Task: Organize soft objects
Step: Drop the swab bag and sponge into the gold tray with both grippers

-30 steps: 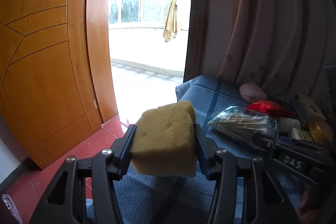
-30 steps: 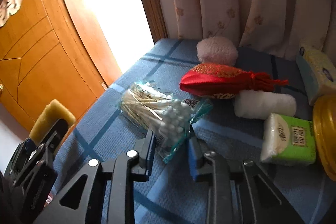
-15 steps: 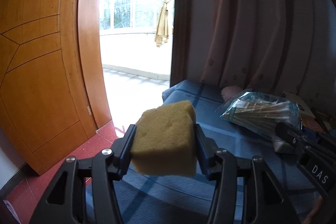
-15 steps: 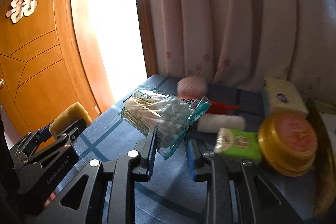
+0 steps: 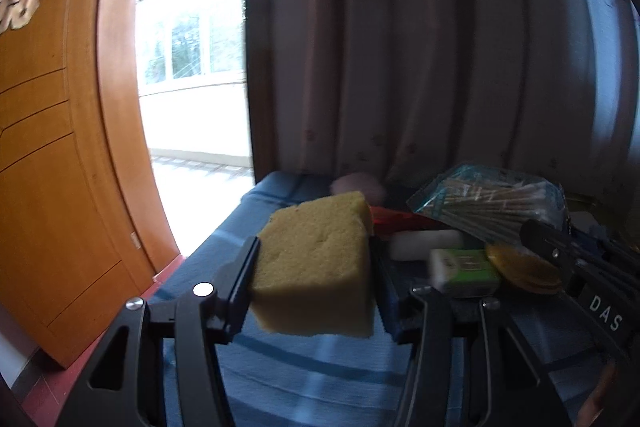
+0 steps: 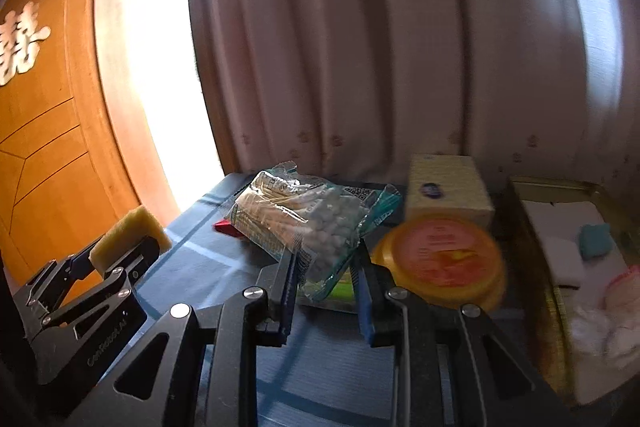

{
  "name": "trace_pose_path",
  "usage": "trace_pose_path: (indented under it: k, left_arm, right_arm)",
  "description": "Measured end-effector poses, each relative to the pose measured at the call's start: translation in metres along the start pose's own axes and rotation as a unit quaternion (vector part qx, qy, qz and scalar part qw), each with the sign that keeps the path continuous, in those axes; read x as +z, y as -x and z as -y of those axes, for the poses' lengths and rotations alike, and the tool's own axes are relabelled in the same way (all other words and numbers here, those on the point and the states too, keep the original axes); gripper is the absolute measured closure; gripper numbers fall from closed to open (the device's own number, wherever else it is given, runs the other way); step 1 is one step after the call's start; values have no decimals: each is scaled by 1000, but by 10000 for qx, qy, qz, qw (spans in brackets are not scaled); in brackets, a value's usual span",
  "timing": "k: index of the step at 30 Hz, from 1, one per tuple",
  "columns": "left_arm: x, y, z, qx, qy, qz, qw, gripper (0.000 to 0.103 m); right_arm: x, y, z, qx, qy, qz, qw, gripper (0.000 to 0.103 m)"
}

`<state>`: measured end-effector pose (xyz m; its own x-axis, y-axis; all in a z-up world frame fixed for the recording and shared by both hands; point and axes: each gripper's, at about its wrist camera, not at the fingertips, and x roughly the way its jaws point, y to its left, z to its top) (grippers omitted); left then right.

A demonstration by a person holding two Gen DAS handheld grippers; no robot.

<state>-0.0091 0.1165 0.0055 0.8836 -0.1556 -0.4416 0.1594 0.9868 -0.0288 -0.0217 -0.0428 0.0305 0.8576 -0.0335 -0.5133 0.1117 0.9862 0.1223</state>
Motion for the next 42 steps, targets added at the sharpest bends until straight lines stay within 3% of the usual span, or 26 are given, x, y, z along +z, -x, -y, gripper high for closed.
trace_pose_path:
  k: [19,24,30,36,42]
  left_arm:
    - [17,12,125,-1054,-595,197,9925,51]
    - [17,19,149,-1142,-724,255,9905,51]
    - [18,12,158,-1182,-731,191,9901,51]
    - [29,15,177,-1356,-822,298,9869,51]
    - [42,5,218,-1839,-907,281,9783,51]
  right_arm:
    - [4,52,116,-879,-595,382,9936,79]
    - [5,62,150,-1072,-790,390,9903,80]
    - [-2,75,183,-996,-1130,458,9875,83]
    - [17,92,211,-926,-1369,736,9835,83]
    - [41,99,261,-1383,-1647,963,9718,83]
